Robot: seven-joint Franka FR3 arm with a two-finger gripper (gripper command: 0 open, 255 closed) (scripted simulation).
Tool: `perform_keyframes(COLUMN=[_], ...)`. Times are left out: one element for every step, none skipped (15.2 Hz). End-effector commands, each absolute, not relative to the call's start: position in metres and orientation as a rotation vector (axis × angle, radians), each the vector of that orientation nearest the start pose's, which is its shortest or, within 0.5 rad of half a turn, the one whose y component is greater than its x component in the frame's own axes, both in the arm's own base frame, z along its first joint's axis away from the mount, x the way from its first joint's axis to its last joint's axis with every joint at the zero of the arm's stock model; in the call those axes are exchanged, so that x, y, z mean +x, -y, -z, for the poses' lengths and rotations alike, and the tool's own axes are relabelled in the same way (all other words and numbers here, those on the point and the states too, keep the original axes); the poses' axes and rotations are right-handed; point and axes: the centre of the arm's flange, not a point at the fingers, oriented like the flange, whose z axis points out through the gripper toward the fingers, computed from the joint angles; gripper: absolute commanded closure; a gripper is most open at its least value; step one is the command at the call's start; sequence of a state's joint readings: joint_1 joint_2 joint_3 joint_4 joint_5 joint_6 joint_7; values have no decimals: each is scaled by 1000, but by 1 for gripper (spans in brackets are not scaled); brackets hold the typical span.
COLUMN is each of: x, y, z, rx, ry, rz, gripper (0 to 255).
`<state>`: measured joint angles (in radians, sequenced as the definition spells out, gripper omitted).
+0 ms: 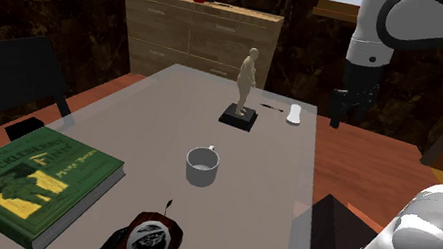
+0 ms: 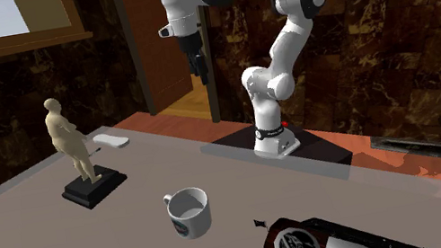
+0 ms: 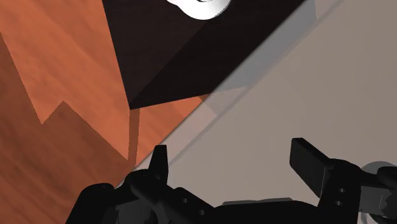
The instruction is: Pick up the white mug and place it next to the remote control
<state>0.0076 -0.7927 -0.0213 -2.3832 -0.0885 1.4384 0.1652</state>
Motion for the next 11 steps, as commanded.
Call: perform_keyframes(x=[289,295,301,307,313,320,326,332,338,345,351], y=[16,6,-3,-13,-23,-33,-42,-52,-62,-71,-81], z=[-570,-564,-558,-552,-546,-540,-534,-528,-523,-517,-511], rx=[-3206,-3204,-3202,-3201,-3199,-3198,-3196,-3194,-3193,-3191,-3189], ry=[-283,-288,-293,-297,-302,-307,-311,-316,-320,-325,-330], rz=[-235,-233,-231,-229,-226,-224,-222,-220,-217,-215,-213], gripper=[0,0,0,0,0,0,0,0,0,0,0])
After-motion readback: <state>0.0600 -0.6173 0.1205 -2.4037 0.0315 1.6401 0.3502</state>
